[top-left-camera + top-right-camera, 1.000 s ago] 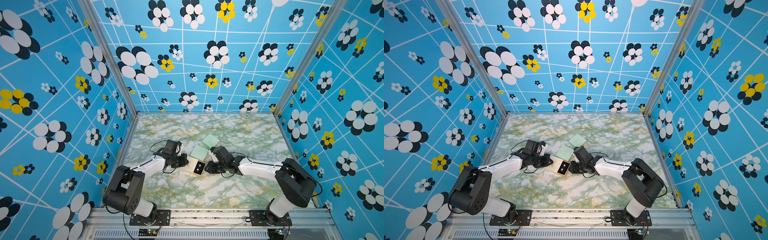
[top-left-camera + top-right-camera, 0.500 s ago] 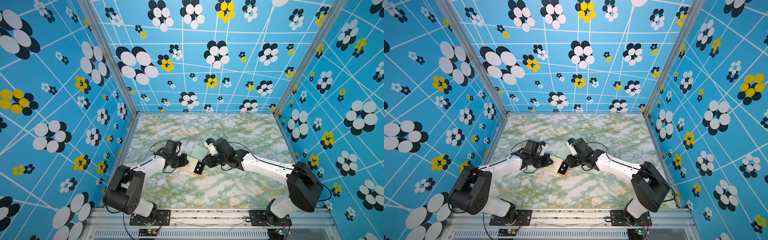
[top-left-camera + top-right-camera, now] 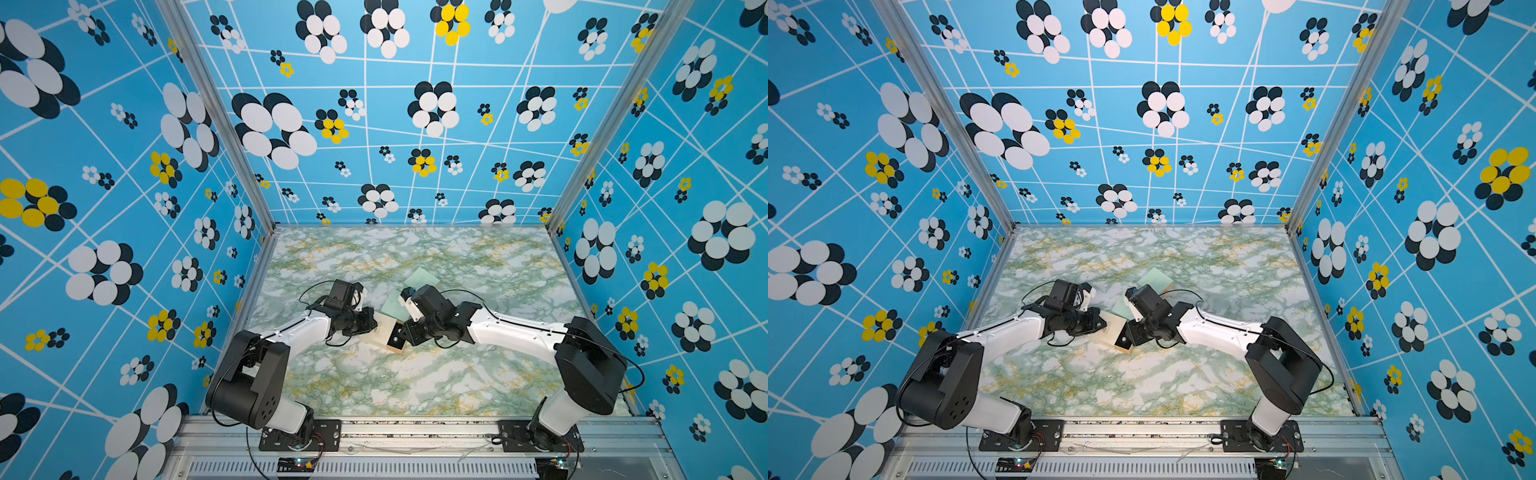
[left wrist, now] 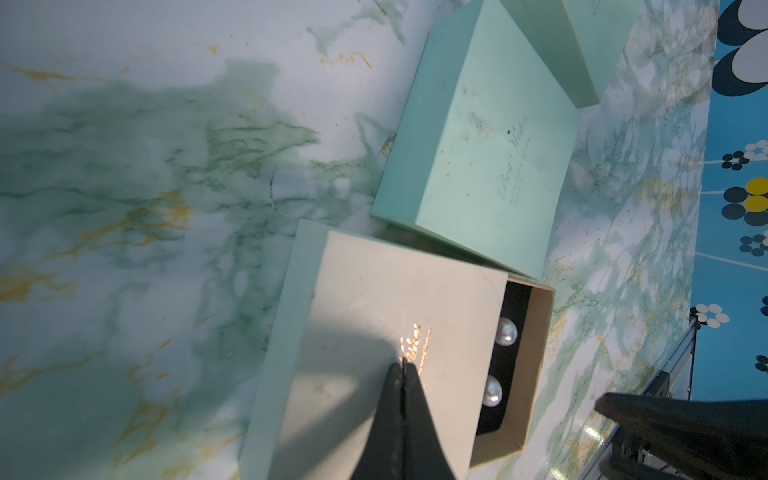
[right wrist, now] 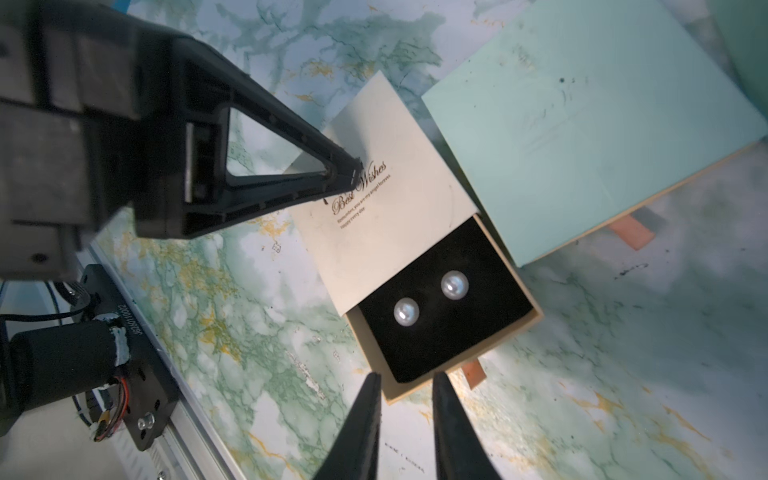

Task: Take out the earrings from the drawer-style jewelry box
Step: Pick up the earring from the drawer.

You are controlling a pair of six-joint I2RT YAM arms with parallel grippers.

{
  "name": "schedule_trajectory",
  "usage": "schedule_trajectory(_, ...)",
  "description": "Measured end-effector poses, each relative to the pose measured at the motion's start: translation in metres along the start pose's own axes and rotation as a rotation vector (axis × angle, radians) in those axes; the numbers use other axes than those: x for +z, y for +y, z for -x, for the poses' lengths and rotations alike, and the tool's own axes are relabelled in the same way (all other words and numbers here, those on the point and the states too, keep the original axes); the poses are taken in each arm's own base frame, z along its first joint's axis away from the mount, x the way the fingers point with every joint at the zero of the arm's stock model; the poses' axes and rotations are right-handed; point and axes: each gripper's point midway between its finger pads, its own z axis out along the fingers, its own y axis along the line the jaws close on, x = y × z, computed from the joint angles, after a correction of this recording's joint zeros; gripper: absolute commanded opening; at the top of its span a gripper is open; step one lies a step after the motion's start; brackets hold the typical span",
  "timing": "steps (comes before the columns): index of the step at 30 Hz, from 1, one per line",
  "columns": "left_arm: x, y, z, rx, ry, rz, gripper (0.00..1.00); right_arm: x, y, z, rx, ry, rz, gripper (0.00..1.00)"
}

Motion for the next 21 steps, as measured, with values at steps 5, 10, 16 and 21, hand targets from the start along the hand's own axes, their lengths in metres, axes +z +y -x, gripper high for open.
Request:
schedule_trajectory(5,0.0,0.0,0.0,0.0,0.0,0.0,0.0,0.01,0.001,-0.005,-0.017,0.029,-0.042,0.26)
schedule_trajectory(10,0.0,0.0,0.0,0.0,0.0,0.0,0.0,0.019,0.002,-0.004,-0.028,0.052,-0.076,0.26)
schedule_trajectory(16,0.0,0.0,0.0,0.001,0.001,0.0,0.0,0.023,-0.004,-0.003,-0.026,0.07,-0.12,0.26)
schedule_trajectory(21,0.0,0.0,0.0,0.001,0.001,-0.001,0.0,0.027,-0.008,-0.007,-0.023,0.093,-0.142,0.26)
